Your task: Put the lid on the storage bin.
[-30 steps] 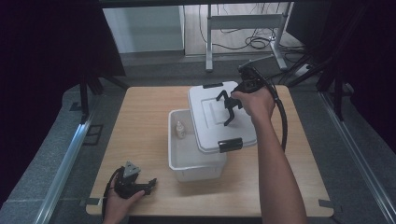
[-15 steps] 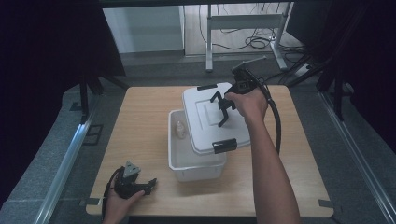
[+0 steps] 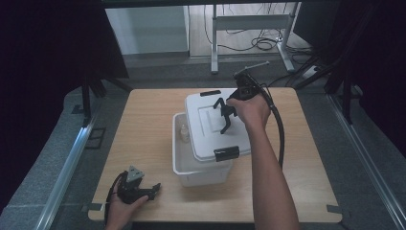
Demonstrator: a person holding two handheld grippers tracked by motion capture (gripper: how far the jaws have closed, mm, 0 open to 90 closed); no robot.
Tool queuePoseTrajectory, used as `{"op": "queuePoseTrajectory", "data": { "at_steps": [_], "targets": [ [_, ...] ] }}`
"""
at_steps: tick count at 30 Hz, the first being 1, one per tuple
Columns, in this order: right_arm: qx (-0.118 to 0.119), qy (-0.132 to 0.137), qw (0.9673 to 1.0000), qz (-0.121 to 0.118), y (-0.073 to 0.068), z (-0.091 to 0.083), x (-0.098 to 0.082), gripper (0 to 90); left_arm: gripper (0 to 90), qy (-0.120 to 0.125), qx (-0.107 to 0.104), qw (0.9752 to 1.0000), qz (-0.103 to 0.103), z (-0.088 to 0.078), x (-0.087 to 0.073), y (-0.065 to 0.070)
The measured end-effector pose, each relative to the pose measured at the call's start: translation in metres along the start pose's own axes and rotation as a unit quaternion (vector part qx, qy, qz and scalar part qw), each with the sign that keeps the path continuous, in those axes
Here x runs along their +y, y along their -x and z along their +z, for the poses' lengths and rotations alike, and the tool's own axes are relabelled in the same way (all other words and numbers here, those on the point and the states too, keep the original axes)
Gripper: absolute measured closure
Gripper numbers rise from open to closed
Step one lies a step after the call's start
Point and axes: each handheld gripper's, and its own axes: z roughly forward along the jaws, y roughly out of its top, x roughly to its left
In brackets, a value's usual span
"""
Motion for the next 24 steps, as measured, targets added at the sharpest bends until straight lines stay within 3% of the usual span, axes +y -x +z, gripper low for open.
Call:
{"op": "queuePoseTrajectory", "data": {
  "at_steps": [15,24],
  "targets": [
    [0.012,-0.004,0.9999,0.007,-0.026,0.023,-0.009,84.9,11.6,0.001,-0.003,1.0000,0.001,0.000,0.000,0.000],
    [0.014,-0.011,0.9995,0.027,-0.023,0.034,-0.016,85.1,11.6,0.000,-0.003,1.0000,0.001,0.000,0.000,0.000]
  ]
}}
